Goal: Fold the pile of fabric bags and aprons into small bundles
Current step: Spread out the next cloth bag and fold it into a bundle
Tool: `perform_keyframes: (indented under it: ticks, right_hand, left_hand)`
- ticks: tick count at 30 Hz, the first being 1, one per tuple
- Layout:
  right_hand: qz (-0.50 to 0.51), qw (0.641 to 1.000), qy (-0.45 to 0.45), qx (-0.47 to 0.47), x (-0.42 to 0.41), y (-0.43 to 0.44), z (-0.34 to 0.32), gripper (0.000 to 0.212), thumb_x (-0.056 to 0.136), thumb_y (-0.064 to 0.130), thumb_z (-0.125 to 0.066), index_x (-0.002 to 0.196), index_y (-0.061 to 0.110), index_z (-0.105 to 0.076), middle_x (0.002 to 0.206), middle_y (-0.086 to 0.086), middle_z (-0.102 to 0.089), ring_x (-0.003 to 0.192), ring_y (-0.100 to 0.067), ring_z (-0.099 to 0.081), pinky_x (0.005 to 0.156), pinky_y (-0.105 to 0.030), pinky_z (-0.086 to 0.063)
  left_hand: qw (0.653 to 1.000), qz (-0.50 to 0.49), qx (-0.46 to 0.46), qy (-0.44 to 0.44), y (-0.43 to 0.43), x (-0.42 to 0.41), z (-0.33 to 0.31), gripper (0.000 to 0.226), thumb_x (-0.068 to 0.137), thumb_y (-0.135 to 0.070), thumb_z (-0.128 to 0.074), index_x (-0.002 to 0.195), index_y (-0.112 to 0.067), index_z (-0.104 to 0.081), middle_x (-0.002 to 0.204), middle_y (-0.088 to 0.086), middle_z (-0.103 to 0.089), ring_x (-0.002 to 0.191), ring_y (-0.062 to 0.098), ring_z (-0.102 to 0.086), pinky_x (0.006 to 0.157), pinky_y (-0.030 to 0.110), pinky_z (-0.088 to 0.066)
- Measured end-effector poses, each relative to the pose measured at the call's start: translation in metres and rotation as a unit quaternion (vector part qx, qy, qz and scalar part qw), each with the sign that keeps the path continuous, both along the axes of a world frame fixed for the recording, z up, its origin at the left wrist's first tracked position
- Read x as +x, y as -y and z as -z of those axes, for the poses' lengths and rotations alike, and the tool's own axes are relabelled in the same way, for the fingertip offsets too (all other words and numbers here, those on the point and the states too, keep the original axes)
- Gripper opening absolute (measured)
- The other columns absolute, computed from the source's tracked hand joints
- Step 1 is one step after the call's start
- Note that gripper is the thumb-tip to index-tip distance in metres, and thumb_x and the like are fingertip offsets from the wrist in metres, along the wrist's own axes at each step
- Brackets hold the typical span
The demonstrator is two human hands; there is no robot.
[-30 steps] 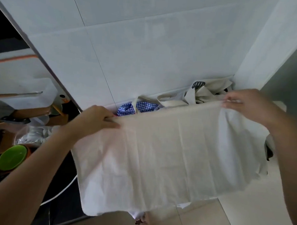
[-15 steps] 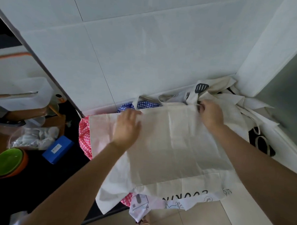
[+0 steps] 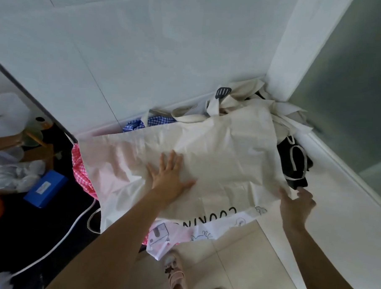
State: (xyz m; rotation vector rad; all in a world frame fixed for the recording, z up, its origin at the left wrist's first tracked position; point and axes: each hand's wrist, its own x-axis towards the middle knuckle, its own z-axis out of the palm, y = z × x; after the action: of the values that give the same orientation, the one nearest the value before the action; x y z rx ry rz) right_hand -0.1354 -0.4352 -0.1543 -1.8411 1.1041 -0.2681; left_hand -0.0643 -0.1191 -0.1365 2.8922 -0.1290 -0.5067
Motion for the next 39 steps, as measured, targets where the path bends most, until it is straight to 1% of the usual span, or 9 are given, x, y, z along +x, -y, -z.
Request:
perform_keyframes:
  ticks: [5,7,17,23,26,33,35,36,39]
  right_hand:
    - [0.057,0.965,0.067,0.249,-0.013,0.024,0.013,0.029,0.094,0.013,-0.057,0.121,0.004,-0.055,0.092,-0.013,-0.06,0.072,-0.014,-0.062,0.058,-0.019,-0.037]
    - [-0.013,0.979,0.014,0.201,-0.012,0.025,0.006,0.021,0.094,0.009,-0.054,0.113,0.005,-0.062,0.105,-0.009,-0.065,0.091,-0.016,-0.061,0.06,-0.02,-0.032]
    - [-0.149,0.983,0.041,0.096,-0.002,0.054,-0.023,0.01,0.09,0.01,-0.06,0.087,0.006,-0.068,0.069,-0.01,-0.057,0.043,-0.007,-0.048,0.052,-0.018,-0.041]
    - [-0.243,0.85,0.175,0.433,0.012,0.11,-0.096,0.021,0.088,0.012,-0.048,0.081,0.014,-0.068,0.074,0.003,-0.062,0.064,-0.007,-0.059,0.063,-0.018,-0.052]
    - [-0.184,0.879,0.218,0.381,0.025,0.128,-0.113,0.012,0.082,0.016,-0.06,0.079,0.021,-0.071,0.083,0.005,-0.067,0.082,-0.006,-0.064,0.083,-0.021,-0.054]
    - [0.007,0.942,0.14,0.305,0.002,0.059,-0.056,0.017,0.093,0.018,-0.06,0.101,0.003,-0.061,0.096,-0.004,-0.043,0.073,-0.012,-0.05,0.068,-0.021,-0.045]
    - [-0.001,0.937,0.089,0.337,-0.022,0.016,-0.035,0.036,0.092,0.02,-0.063,0.112,-0.009,-0.056,0.122,-0.023,-0.029,0.072,-0.017,-0.049,0.06,-0.018,-0.046]
    - [0.006,0.93,0.063,0.362,-0.034,-0.004,-0.028,0.033,0.09,0.024,-0.064,0.106,-0.004,-0.057,0.08,-0.017,-0.054,0.07,-0.016,-0.05,0.057,-0.018,-0.047]
    - [0.027,0.869,0.003,0.494,-0.062,-0.051,-0.012,0.036,0.082,0.029,-0.072,0.097,-0.001,-0.057,0.073,-0.004,-0.049,0.061,-0.012,-0.048,0.048,-0.017,-0.046]
  left_hand:
    - [0.999,-0.044,0.019,-0.008,0.017,-0.002,-0.006,0.089,0.091,-0.06,-0.043,0.152,-0.024,0.01,0.157,0.003,0.023,0.143,0.036,0.021,0.107,0.071,0.005]
    - [0.998,-0.062,0.018,-0.009,0.03,-0.006,-0.012,0.082,0.094,-0.047,-0.044,0.153,-0.023,0.008,0.158,0.006,0.023,0.143,0.038,0.02,0.108,0.069,0.003]
    - [0.995,-0.091,-0.032,-0.041,0.046,-0.018,-0.011,0.089,0.087,-0.06,-0.049,0.152,-0.03,0.005,0.159,0.003,0.019,0.145,0.034,0.016,0.108,0.069,-0.001]
    - [0.989,-0.097,-0.11,-0.01,0.023,-0.019,-0.003,0.091,0.084,-0.071,-0.045,0.152,-0.032,0.001,0.16,-0.005,0.013,0.147,0.022,0.01,0.112,0.065,-0.001]
    - [0.99,-0.081,-0.118,0.002,0.025,-0.018,0.0,0.094,0.08,-0.075,-0.044,0.152,-0.034,0.001,0.16,-0.006,0.012,0.147,0.02,0.011,0.114,0.06,0.001]
    - [0.994,-0.067,-0.087,-0.028,0.028,-0.012,0.005,0.1,0.08,-0.073,-0.049,0.152,-0.031,0.007,0.159,-0.005,0.017,0.147,0.024,0.014,0.112,0.064,-0.003]
    - [0.99,-0.079,-0.116,-0.014,0.023,-0.009,0.005,0.097,0.082,-0.066,-0.054,0.153,-0.025,-0.001,0.161,-0.003,0.008,0.148,0.022,0.005,0.114,0.059,-0.005]
    - [0.986,-0.093,-0.14,0.005,0.021,-0.009,0.003,0.093,0.083,-0.061,-0.057,0.153,-0.02,-0.011,0.161,-0.001,-0.003,0.148,0.021,-0.003,0.116,0.054,-0.006]
    - [0.948,-0.176,-0.224,0.142,0.008,-0.023,-0.014,0.057,0.087,-0.037,-0.066,0.134,-0.009,-0.05,0.141,0.011,-0.047,0.133,0.026,-0.038,0.114,0.038,-0.022]
